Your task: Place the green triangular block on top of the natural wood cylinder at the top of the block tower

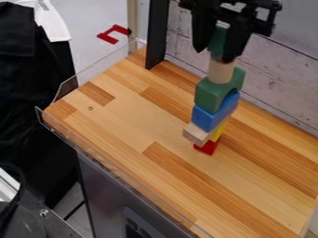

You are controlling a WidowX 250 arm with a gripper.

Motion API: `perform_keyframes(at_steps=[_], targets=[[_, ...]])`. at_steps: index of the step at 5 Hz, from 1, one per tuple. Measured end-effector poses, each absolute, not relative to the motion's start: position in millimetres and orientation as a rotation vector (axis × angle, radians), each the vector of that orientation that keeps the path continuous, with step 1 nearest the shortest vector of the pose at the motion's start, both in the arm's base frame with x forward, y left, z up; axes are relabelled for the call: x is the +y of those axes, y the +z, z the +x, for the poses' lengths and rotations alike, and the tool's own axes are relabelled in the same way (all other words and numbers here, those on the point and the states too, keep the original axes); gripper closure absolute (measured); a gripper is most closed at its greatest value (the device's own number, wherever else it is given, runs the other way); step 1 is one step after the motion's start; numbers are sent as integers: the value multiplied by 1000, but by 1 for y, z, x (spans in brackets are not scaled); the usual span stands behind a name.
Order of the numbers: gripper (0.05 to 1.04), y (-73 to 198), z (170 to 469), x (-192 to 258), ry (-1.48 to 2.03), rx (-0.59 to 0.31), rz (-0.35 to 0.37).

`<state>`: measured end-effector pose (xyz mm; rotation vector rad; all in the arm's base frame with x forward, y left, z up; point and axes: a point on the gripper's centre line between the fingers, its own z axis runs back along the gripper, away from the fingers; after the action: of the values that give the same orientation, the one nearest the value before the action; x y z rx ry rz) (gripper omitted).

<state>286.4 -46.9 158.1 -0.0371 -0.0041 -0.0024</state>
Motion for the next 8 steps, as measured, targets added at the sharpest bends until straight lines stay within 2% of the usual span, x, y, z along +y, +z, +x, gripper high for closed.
perform_keyframes(at_steps=[1,2,3,4,5,7,8], targets=[[593,158,286,-47,-1,-4,-42],[537,157,286,-43,15,1,-44],[228,157,286,-44,17,2,-50],[79,158,285,-42,45,10,-69],[85,162,285,-38,70,19,-89],[85,218,280,-3,192,-93,-164],[85,220,278,17,213,-112,-166]])
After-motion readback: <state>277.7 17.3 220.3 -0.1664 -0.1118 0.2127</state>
